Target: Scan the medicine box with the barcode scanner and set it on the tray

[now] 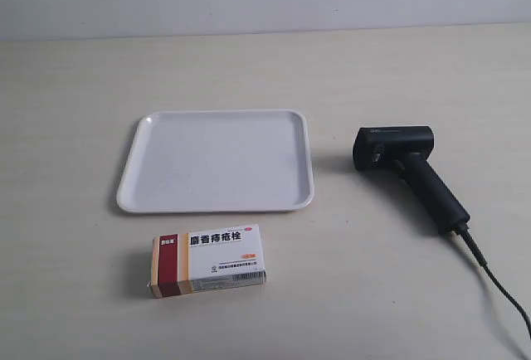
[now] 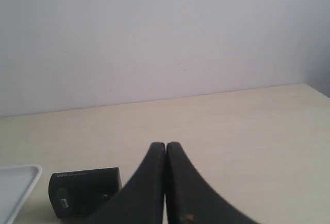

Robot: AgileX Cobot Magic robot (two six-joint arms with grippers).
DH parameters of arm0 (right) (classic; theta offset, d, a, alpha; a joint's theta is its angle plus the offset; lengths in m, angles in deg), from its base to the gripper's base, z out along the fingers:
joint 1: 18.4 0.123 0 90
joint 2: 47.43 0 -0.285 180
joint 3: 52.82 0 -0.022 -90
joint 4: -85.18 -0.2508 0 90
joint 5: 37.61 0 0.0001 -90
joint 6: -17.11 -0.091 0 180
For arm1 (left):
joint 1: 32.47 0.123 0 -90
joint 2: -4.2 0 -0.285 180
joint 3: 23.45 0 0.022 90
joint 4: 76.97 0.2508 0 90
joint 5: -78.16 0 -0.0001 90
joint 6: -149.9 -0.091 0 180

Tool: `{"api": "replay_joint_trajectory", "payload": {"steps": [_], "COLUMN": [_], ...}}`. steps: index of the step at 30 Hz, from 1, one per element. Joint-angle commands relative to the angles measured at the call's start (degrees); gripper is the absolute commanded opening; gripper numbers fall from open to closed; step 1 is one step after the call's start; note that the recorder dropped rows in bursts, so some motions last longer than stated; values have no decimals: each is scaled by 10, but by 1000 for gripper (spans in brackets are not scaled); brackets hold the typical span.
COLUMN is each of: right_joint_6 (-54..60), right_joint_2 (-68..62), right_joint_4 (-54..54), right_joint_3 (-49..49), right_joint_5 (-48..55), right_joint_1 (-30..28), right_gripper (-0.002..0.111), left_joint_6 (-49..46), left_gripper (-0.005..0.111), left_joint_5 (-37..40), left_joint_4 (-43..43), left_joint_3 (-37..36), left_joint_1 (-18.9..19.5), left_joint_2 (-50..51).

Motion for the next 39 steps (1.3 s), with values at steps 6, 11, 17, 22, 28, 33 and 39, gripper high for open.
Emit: {"api": "replay_joint_trajectory", "payload": {"steps": [6,11,17,22,28,33,39], "right_joint_6": [1,1,1,1,-18,-55,-55], "right_joint_2": [4,4,4,4,4,4,4], "right_joint_4": [-2,-2,-2,-2,-18,-73,-77], "right_joint_3": [2,2,2,2,2,2,2], "right_joint_5": [-6,-6,-6,-7,-16,-20,-18], "right_joint_1": [-3,-3,-3,-3,-3,-3,-3], "right_gripper": [0,0,0,0,0,0,0], "left_joint_6": [0,0,3,64,223,223,292], "left_gripper": [2,2,2,2,2,0,0], "left_joint_5": [-3,-3,-11,-96,-219,-255,-177], "left_joint_4": [0,0,-2,-47,-78,-12,117], "left_joint_3": [0,0,0,0,0,51,144], "left_joint_1": [1,1,1,1,1,1,-18], "left_joint_2": [-4,-4,-4,-4,-4,58,334]}}
